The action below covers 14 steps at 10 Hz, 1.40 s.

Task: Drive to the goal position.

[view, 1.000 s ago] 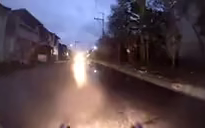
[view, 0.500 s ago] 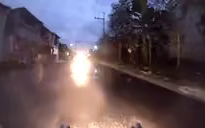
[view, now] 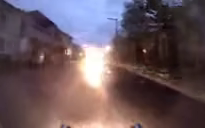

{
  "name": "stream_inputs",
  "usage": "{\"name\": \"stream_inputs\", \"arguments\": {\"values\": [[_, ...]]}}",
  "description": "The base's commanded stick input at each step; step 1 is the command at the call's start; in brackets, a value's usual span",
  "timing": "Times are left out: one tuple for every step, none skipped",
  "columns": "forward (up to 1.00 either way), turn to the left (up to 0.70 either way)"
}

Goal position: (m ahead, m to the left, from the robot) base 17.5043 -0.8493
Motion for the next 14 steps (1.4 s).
{"name": "stream_inputs", "arguments": {"values": [[0.50, 0.00], [0.50, 0.00], [0.50, 0.00], [0.50, 0.00], [0.50, 0.00], [0.50, 0.00], [0.50, 0.00], [0.50, 0.00], [0.50, 0.00], [0.50, -0.07], [0.50, -0.50], [0.50, -0.45], [0.50, -0.02], [0.50, 0.00]]}}
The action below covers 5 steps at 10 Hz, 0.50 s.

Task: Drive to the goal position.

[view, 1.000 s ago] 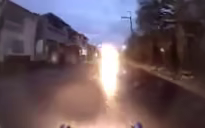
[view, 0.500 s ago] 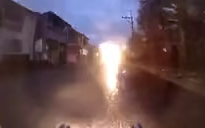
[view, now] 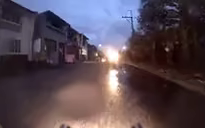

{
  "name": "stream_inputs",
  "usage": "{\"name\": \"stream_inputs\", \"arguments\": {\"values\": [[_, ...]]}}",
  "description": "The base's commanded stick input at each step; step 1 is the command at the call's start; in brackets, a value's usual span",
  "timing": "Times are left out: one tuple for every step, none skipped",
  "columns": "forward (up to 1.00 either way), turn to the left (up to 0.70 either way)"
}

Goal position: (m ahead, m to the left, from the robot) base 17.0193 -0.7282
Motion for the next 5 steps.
{"name": "stream_inputs", "arguments": {"values": [[0.50, 0.00], [0.50, 0.00], [0.50, 0.00], [0.50, 0.00], [0.50, 0.00]]}}
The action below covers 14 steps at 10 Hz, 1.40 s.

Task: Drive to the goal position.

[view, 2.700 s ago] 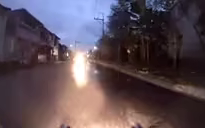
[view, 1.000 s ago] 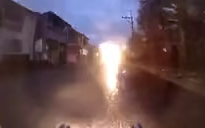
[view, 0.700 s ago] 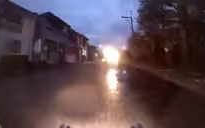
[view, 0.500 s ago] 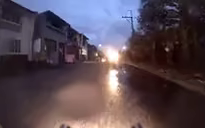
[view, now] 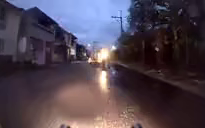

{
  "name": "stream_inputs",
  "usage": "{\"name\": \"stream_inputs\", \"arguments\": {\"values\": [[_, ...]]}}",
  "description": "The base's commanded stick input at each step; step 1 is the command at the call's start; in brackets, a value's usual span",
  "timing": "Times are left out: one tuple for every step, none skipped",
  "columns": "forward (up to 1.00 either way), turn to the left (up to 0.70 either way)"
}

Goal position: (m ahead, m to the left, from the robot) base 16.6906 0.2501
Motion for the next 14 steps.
{"name": "stream_inputs", "arguments": {"values": [[0.50, 0.00], [0.50, 0.00], [0.50, 0.00], [0.50, 0.00], [0.50, 0.00], [0.50, 0.00], [0.50, 0.00], [0.50, 0.00], [0.50, 0.00], [0.50, 0.00], [0.50, 0.00], [0.50, -0.04], [0.50, -0.03], [0.50, 0.00]]}}
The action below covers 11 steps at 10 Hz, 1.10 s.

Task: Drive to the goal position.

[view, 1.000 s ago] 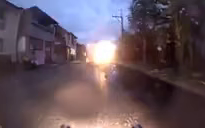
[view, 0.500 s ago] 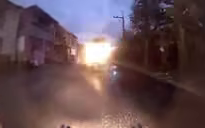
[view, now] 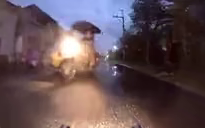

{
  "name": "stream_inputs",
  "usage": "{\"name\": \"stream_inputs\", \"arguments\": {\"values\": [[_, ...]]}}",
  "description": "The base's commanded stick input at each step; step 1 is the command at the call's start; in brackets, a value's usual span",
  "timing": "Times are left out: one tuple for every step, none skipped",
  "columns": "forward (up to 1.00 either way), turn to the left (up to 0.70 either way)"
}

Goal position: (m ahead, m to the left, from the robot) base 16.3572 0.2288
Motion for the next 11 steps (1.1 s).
{"name": "stream_inputs", "arguments": {"values": [[0.50, 0.00], [0.50, 0.00], [0.50, 0.00], [0.50, 0.00], [0.50, 0.00], [0.50, 0.00], [0.50, 0.00], [0.50, 0.00], [0.50, 0.00], [0.50, 0.00], [0.50, 0.00]]}}
